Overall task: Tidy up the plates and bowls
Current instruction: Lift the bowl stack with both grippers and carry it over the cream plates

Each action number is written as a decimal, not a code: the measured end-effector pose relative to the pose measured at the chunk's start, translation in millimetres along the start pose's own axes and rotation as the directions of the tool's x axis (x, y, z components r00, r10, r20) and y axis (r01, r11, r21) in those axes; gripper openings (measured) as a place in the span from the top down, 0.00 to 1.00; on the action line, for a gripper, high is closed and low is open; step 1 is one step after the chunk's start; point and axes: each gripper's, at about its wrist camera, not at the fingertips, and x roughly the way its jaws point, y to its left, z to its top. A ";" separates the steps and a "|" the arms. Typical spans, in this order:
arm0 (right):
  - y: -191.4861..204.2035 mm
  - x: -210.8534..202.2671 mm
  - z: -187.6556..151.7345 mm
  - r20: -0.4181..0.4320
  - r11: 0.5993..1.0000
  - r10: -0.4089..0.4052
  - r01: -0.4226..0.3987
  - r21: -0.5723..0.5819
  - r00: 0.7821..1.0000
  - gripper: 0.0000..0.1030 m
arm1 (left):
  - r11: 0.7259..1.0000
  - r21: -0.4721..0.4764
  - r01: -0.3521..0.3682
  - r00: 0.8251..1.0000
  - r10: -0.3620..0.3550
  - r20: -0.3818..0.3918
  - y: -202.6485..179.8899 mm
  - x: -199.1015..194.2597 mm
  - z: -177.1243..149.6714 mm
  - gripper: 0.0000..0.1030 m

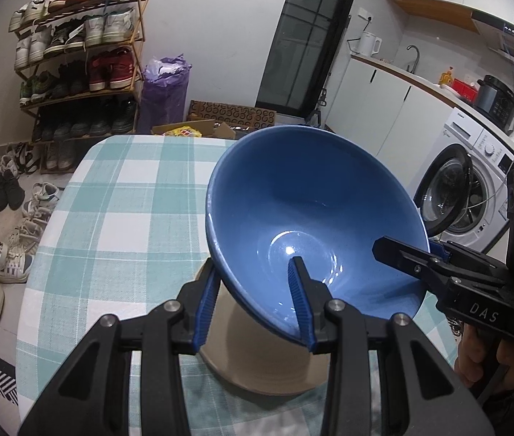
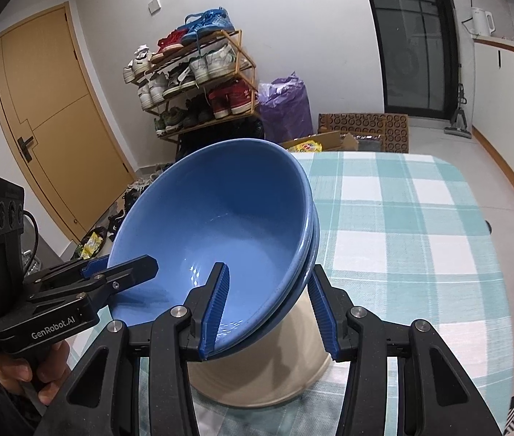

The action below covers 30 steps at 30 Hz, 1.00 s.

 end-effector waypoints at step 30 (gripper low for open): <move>-37.0 62.2 -12.8 -0.106 0.994 0.009 0.002 0.109 0.994 0.56 | 0.999 -0.036 -0.020 0.996 0.017 -0.082 13.6 54.0 -3.9 0.63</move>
